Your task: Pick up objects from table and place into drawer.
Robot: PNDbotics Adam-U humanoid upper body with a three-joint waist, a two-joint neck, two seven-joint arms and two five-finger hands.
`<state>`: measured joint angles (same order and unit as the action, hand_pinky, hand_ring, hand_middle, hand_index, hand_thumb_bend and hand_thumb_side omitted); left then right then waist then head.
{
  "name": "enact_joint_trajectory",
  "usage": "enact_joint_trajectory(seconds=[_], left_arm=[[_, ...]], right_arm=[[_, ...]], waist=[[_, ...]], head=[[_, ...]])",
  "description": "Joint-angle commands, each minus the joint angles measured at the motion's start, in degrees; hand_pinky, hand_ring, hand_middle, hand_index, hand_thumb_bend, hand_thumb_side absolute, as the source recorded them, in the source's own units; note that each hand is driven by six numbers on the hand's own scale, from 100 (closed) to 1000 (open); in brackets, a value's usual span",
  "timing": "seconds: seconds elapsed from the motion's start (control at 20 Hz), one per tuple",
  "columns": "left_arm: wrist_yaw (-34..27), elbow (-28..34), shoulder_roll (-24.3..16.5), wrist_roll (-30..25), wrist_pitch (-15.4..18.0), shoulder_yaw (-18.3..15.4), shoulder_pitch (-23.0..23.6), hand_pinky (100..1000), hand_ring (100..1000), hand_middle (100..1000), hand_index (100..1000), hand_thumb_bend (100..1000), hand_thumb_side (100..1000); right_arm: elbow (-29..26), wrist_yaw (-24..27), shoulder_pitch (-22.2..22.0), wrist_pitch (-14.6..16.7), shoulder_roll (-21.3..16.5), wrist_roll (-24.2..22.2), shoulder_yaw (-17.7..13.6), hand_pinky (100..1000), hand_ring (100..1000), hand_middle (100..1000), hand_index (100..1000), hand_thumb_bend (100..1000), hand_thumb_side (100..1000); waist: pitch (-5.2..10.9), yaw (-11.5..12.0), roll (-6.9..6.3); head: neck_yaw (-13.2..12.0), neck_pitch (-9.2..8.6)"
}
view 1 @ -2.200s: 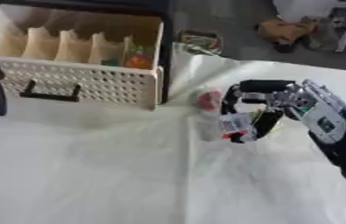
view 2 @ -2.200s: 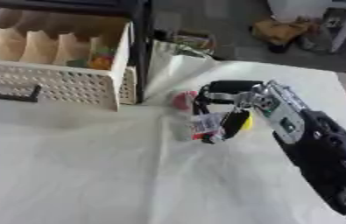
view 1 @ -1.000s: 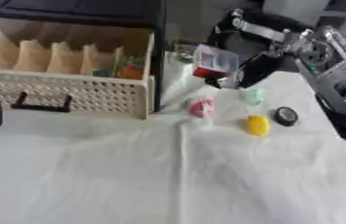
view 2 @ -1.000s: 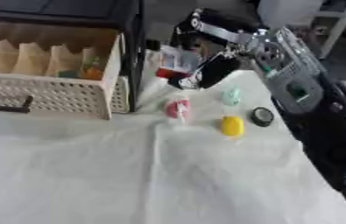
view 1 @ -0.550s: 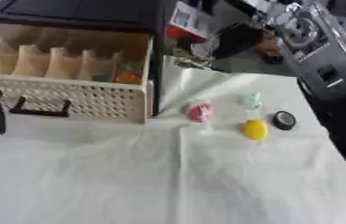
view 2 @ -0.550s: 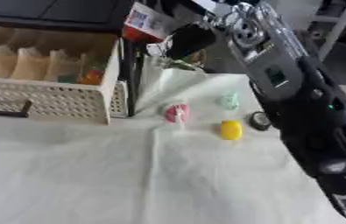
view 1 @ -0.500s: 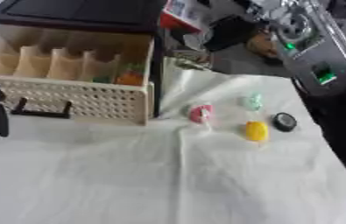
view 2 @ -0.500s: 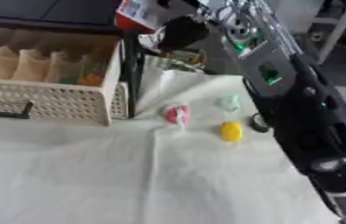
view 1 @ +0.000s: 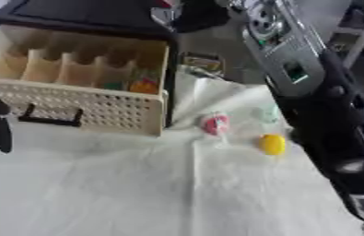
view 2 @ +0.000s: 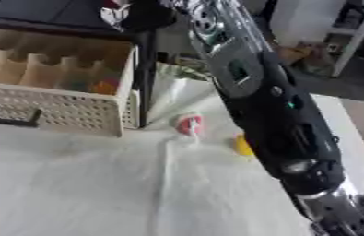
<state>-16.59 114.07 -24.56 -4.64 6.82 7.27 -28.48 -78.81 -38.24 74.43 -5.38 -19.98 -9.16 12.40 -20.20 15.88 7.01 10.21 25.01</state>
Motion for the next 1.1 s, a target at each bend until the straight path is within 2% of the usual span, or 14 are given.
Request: enact_joint_trajectory(seconds=[0.05, 0.35, 0.55, 0.7, 0.8, 1.0, 1.1], left_arm=[[-0.03, 0.52, 0.04, -0.42, -0.46, 0.05, -1.07, 296, 349, 503, 799, 100, 672], [0.08, 0.52, 0.58, -1.04, -0.89, 0.35, -1.41, 295, 348, 503, 798, 100, 672], [0.32, 0.52, 0.95, -1.33, -1.18, 0.56, -1.51, 295, 347, 503, 797, 100, 669], [0.42, 0.52, 1.11, -1.31, -1.42, 0.6, -1.62, 295, 347, 503, 797, 100, 664], [0.45, 0.52, 1.14, -1.31, -1.52, 0.65, -1.73, 295, 347, 503, 797, 100, 665], [0.52, 0.52, 1.28, -1.34, -1.79, 0.68, -1.74, 295, 347, 503, 796, 100, 663], [0.53, 0.52, 1.38, -1.29, -1.99, 0.66, -1.75, 295, 347, 503, 796, 100, 664]], right_arm=[[0.97, -1.77, 2.0, -0.24, 0.79, 2.34, -0.45, 709, 566, 125, 459, 313, 336], [4.65, -3.73, 2.73, -0.23, 3.46, 5.05, -0.29, 702, 561, 125, 460, 334, 335], [7.26, -5.5, 2.64, 1.01, 4.78, 5.4, 0.27, 706, 573, 135, 482, 371, 353], [8.06, -6.31, 2.64, 2.24, 5.23, 4.27, 0.69, 732, 617, 195, 558, 471, 431], [8.1, -7.02, 2.68, 3.09, 5.26, 2.98, 0.94, 752, 652, 263, 642, 489, 502], [7.42, -8.41, 2.77, 3.97, 5.06, 1.44, 0.82, 774, 703, 365, 737, 526, 618], [7.15, -8.77, 2.81, 4.2, 4.99, 1.07, 0.72, 776, 707, 375, 745, 530, 628]], waist=[[1.04, 0.51, -0.26], [0.64, 1.56, 0.1], [0.3, 1.84, 0.21], [0.09, 1.87, 0.25], [-0.05, 1.84, 0.32], [-0.16, 1.75, 0.47], [-0.18, 1.78, 0.57]], head=[[0.78, -1.1], [1.64, -1.62], [1.79, -1.74], [1.7, -1.61], [1.36, -1.46], [0.89, -1.15], [0.71, -1.03]])
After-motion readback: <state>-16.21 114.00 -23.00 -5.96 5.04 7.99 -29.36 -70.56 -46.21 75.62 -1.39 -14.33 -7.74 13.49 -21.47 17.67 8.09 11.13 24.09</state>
